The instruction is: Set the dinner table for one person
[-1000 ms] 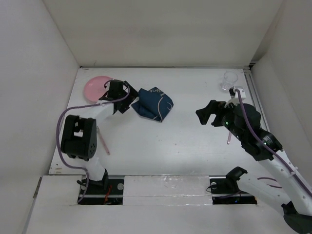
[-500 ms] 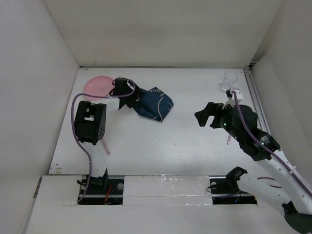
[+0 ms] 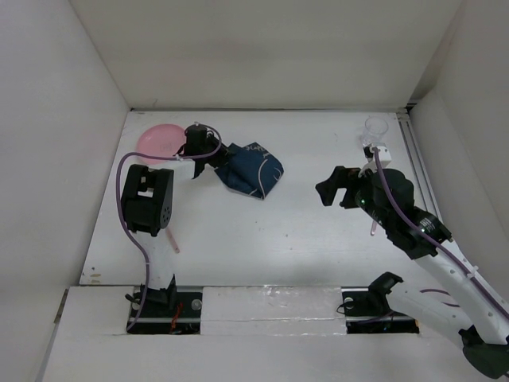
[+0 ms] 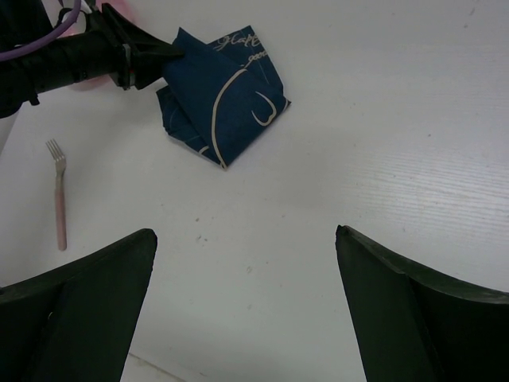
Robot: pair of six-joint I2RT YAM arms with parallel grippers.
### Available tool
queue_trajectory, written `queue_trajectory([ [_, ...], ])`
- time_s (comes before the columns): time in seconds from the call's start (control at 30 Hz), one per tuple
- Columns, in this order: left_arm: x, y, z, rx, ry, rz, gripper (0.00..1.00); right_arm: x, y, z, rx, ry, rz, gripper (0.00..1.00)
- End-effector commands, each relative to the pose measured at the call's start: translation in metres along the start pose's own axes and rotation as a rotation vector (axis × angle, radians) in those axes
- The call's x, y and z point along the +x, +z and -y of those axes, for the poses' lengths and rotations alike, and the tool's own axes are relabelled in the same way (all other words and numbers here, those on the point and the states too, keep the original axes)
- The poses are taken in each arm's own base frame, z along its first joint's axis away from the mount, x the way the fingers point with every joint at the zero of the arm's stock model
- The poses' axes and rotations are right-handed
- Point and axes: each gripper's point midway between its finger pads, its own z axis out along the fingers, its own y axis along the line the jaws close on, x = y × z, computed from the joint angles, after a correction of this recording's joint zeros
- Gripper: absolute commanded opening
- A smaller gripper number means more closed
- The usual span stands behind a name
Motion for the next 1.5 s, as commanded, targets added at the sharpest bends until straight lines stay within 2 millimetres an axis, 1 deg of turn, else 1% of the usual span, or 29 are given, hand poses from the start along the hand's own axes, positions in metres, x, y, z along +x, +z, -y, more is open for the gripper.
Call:
queue_trajectory([
  [0.0, -0.011, -0.002, 0.022, 0.07, 0.017, 0.021, 0.21, -0.014, -0.001, -0.007, -0.025, -0.003, 0.058, 1.0],
  [0.03, -0.01, -0.003, 0.023, 0.074, 0.017, 0.014, 0.18, -0.014, -0.001, -0.007, -0.025, -0.003, 0.058, 1.0],
  [0.1, -0.011, -0.003, 0.028, 0.087, 0.02, 0.009, 0.08, -0.015, -0.001, -0.006, -0.016, -0.003, 0.062, 1.0],
  [0.13, -0.012, -0.001, 0.029, 0.09, 0.021, 0.011, 0.05, -0.015, -0.001, -0.006, -0.016, -0.003, 0.062, 1.0],
  [0.17, -0.014, -0.002, 0.035, 0.101, 0.032, 0.007, 0.0, -0.015, -0.001, -0.006, -0.016, -0.003, 0.062, 1.0],
  [0.23, -0.012, 0.002, 0.031, 0.087, 0.028, -0.002, 0.0, -0.017, -0.004, -0.006, -0.02, -0.001, 0.07, 1.0],
  [0.27, -0.016, 0.001, 0.037, 0.098, 0.032, 0.005, 0.0, -0.017, -0.004, -0.006, -0.02, -0.001, 0.07, 1.0],
  [0.4, -0.022, 0.001, 0.044, 0.109, 0.036, 0.023, 0.0, -0.019, -0.008, -0.004, -0.016, 0.001, 0.082, 1.0],
  [0.47, -0.027, -0.001, 0.052, 0.121, 0.049, 0.031, 0.0, -0.019, -0.011, -0.003, -0.016, 0.001, 0.082, 1.0],
  [0.5, -0.033, -0.002, 0.064, 0.144, 0.057, 0.045, 0.0, -0.019, -0.011, -0.003, -0.016, 0.001, 0.082, 1.0],
  [0.57, -0.035, -0.006, 0.077, 0.179, 0.066, 0.037, 0.0, -0.021, -0.014, -0.004, -0.021, 0.013, 0.093, 1.0],
  [0.6, -0.04, -0.007, 0.086, 0.197, 0.082, 0.049, 0.0, -0.021, -0.014, -0.004, -0.021, 0.013, 0.093, 1.0],
  [0.63, -0.038, -0.008, 0.087, 0.204, 0.084, 0.037, 0.0, -0.023, -0.017, -0.004, -0.026, 0.015, 0.102, 1.0],
  [0.7, -0.038, -0.014, 0.104, 0.242, 0.108, 0.035, 0.0, -0.023, -0.017, -0.004, -0.026, 0.015, 0.102, 1.0],
  [0.73, -0.033, -0.015, 0.112, 0.262, 0.128, 0.023, 0.0, -0.023, -0.017, -0.004, -0.026, 0.015, 0.102, 1.0],
  [0.77, -0.031, -0.015, 0.113, 0.266, 0.129, 0.015, 0.0, -0.023, -0.017, -0.005, -0.026, 0.024, 0.102, 1.0],
  [0.9, -0.003, -0.027, 0.152, 0.377, 0.194, -0.026, 0.0, -0.023, -0.017, -0.005, -0.026, 0.024, 0.102, 1.0],
  [0.93, 0.013, -0.03, 0.161, 0.411, 0.214, -0.051, 0.0, -0.023, -0.017, -0.005, -0.026, 0.024, 0.102, 1.0],
  [0.97, 0.023, -0.032, 0.162, 0.421, 0.232, -0.059, 0.0, -0.023, -0.017, -0.005, -0.026, 0.024, 0.102, 1.0],
  [1.03, 0.041, -0.037, 0.174, 0.472, 0.297, -0.068, 0.0, -0.021, -0.018, -0.004, -0.027, 0.033, 0.102, 1.0],
  [1.07, 0.062, -0.041, 0.178, 0.49, 0.327, -0.093, 0.0, -0.016, -0.016, -0.003, -0.023, 0.042, 0.093, 1.0],
  [1.17, 0.082, -0.048, 0.186, 0.535, 0.401, -0.071, 0.0, -0.016, -0.02, -0.002, -0.028, 0.053, 0.102, 1.0],
  [1.2, 0.098, -0.053, 0.184, 0.54, 0.417, -0.086, 0.0, -0.016, -0.02, -0.002, -0.028, 0.053, 0.102, 1.0],
  [1.27, 0.114, -0.058, 0.183, 0.556, 0.45, -0.092, 0.0, -0.021, -0.025, -0.001, -0.026, 0.067, 0.124, 1.0],
  [1.3, 0.132, -0.06, 0.178, 0.56, 0.478, -0.118, 0.0, -0.019, -0.025, -0.001, -0.02, 0.074, 0.118, 1.0],
  [1.33, 0.14, -0.065, 0.178, 0.566, 0.492, -0.129, 0.0, -0.018, -0.027, 0.0, -0.022, 0.075, 0.124, 1.0],
  [1.37, 0.151, -0.066, 0.175, 0.571, 0.498, -0.144, 0.0, -0.021, -0.031, 0.002, -0.015, 0.089, 0.144, 1.0],
  [1.4, 0.167, -0.071, 0.176, 0.584, 0.518, -0.169, 0.0, -0.024, -0.031, 0.007, 0.012, 0.091, 0.158, 1.0],
  [1.47, 0.183, -0.078, 0.165, 0.588, 0.526, -0.192, 0.0, -0.019, -0.031, 0.017, 0.06, 0.112, 0.156, 1.0],
])
